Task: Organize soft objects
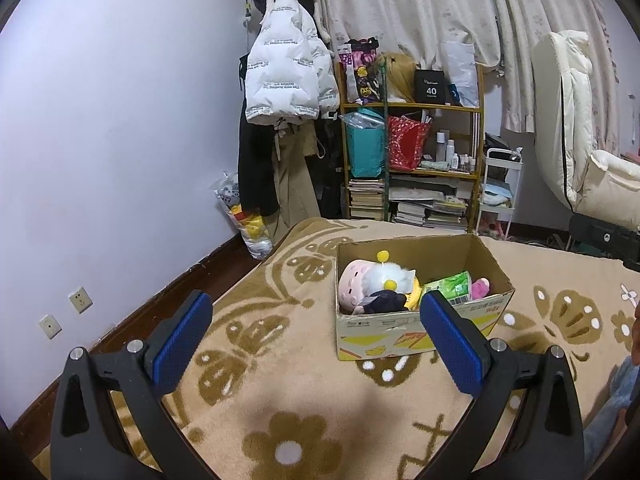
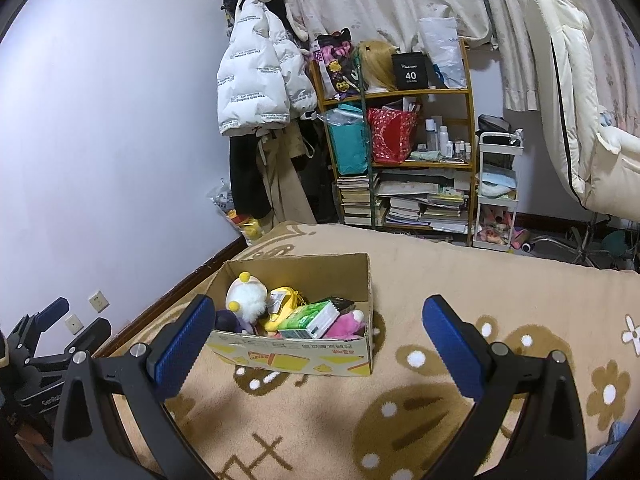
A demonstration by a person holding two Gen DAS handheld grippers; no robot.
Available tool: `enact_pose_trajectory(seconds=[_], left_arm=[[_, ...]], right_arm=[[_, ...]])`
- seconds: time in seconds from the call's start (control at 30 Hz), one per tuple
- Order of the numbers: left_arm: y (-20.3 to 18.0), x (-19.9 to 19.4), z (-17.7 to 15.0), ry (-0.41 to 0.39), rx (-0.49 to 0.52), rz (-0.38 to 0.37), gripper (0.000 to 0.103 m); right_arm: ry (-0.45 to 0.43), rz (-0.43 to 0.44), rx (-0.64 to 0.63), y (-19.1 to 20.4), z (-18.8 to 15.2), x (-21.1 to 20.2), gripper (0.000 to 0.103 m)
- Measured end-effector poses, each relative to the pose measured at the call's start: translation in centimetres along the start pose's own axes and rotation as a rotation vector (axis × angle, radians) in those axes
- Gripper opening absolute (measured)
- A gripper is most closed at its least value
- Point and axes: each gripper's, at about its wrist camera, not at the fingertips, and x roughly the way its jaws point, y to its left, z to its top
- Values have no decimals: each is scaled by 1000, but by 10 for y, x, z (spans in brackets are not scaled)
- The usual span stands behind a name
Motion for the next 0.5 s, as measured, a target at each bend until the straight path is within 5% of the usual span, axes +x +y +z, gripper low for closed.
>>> enact_pose_trajectory(seconds=[0.5], left_arm=[[-1,-1,-1,-3,17,7,102]], right_arm=[[11,-6,3,-4,-2,4,103]])
